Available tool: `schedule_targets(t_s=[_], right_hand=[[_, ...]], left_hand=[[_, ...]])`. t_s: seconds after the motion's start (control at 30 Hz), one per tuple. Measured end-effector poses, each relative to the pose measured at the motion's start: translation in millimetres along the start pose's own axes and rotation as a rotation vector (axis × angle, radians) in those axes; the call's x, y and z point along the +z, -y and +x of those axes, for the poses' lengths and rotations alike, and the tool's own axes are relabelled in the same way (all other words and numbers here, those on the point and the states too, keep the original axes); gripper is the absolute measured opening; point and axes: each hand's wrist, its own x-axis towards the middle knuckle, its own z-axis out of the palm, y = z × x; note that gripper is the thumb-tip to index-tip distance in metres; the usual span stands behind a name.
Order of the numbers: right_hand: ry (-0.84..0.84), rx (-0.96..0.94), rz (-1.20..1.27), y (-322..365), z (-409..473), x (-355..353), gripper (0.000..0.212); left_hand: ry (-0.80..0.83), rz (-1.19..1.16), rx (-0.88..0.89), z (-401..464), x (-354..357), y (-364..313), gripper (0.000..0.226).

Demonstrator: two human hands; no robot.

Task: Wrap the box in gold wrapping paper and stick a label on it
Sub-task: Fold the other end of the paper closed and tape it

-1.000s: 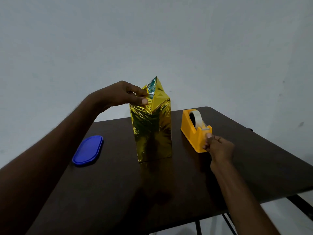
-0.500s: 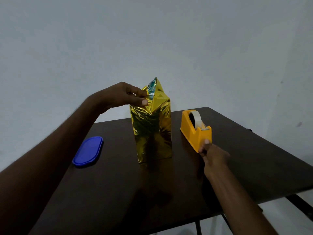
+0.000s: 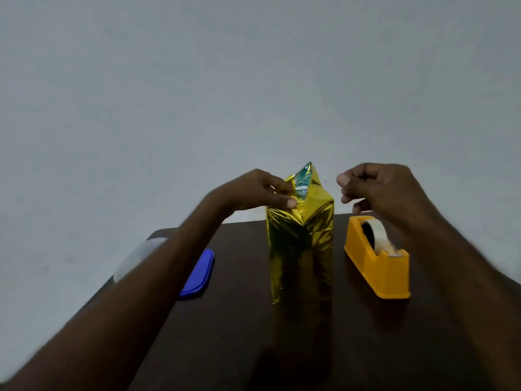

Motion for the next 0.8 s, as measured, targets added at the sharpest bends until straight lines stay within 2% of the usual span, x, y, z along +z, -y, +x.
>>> schedule_targets(t_s=[0.2,0.47,0.6,0.8], right_hand=[[0.288,-0.078,-0.324,46.1,45.5,29.6,0.014],[0.573,0.132,-0.727,57.7,97.2,59.1,0.016],[0.656,0.187,-0.923,57.7,107.2,62.1,0.018],[0.672,0.213,-1.062,58.2,113.3,64.6,0.017]], left_hand=[[0.015,0.005,0.002,-5.3,-3.4,-3.3,0.048],[-0.018,-0.009,0.002,-1.4,-0.9,0.1,0.04],[-0.026,-0.012,0.019,-1.7,-0.4,2.3,0.037],[-0.023,0.015,0.05,-2.8,-0.5,1.6,0.036]])
